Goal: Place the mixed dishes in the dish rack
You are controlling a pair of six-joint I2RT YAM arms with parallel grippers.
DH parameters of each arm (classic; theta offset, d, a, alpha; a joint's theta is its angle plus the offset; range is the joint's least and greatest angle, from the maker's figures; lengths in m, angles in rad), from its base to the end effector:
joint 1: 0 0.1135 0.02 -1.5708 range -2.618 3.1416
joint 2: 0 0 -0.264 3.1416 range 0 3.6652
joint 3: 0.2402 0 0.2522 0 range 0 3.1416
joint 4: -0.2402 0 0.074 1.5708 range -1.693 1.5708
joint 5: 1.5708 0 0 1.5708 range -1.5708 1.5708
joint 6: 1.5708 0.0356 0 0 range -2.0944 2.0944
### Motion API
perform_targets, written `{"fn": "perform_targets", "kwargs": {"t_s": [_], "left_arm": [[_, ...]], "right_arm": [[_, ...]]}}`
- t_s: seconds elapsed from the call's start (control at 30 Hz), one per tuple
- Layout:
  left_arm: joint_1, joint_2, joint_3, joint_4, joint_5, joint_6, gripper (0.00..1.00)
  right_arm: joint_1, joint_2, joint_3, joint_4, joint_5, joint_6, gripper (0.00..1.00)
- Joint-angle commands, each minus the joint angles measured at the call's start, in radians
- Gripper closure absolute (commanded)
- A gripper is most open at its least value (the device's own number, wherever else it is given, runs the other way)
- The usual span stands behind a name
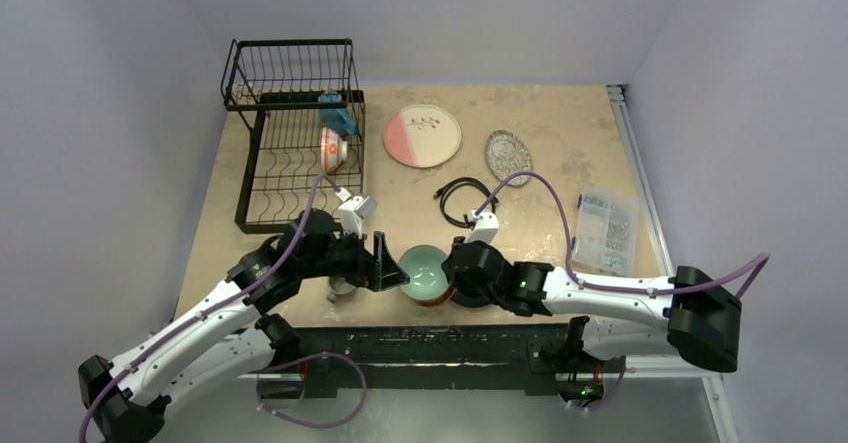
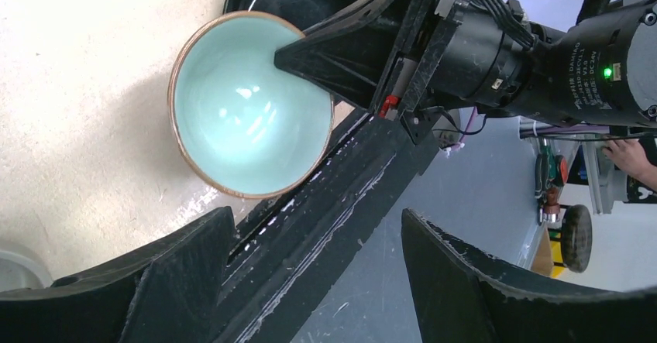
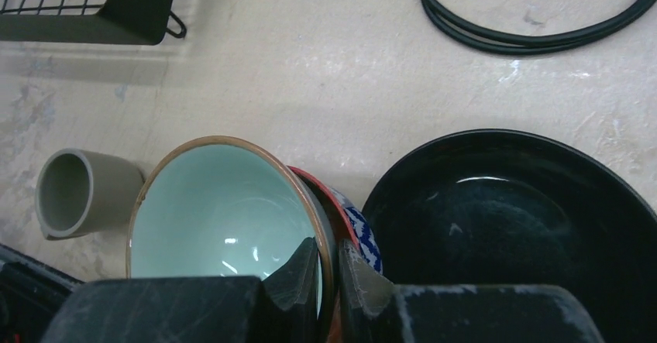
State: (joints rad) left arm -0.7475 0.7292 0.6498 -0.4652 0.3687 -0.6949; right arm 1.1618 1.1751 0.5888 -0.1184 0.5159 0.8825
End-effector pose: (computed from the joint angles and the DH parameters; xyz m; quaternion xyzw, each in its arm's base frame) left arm 0.1114 -0.1207 0.2742 0.1125 0.8538 -0.4386 0.2570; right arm 0.1098 0.2090 0.2035 -0.0162 0.8840 0.2254 0.4092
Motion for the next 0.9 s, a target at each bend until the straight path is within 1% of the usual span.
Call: {"fn": "perform_targets", "kwargs": {"t_s": [0.0, 0.17, 0.33, 0.47, 0.6, 0.73, 0.87], "left_arm": [[-0.031, 0.02, 0.023, 0.067, -0.039, 0.015, 0.22], [-0.05, 0.035, 0.038, 0.066, -0.049, 0.02, 0.22], [-0.058, 0.038, 0.04, 0.052, -0.066, 0.032, 0.22], [-0.064, 0.039, 0.039, 0.048, -0.074, 0.032, 0.22], [-0.07, 0.035, 0.043, 0.04, -0.081, 0.042, 0.22], [-0.084, 0.028, 0.05, 0.03, -0.088, 0.072, 0.22], [-0.118, 0.022, 0.076, 0.029, -0.086, 0.144, 0.24]], "right_arm": [[-0.014, -0.035, -0.019, 0.206, -0.103, 0.038, 1.0], [-0.014, 0.014, -0.001, 0.228, -0.146, 0.041, 1.0], [-0.014, 0.058, 0.007, 0.286, -0.188, 0.042, 1.0], [-0.014, 0.122, 0.019, 0.345, -0.255, 0.056, 1.0], [-0.014, 0.163, 0.043, 0.37, -0.297, 0.055, 1.0], [-0.018, 0.135, 0.06, 0.337, -0.292, 0.04, 1.0], [-0.037, 0.046, 0.068, 0.271, -0.282, 0.026, 1.0]]}}
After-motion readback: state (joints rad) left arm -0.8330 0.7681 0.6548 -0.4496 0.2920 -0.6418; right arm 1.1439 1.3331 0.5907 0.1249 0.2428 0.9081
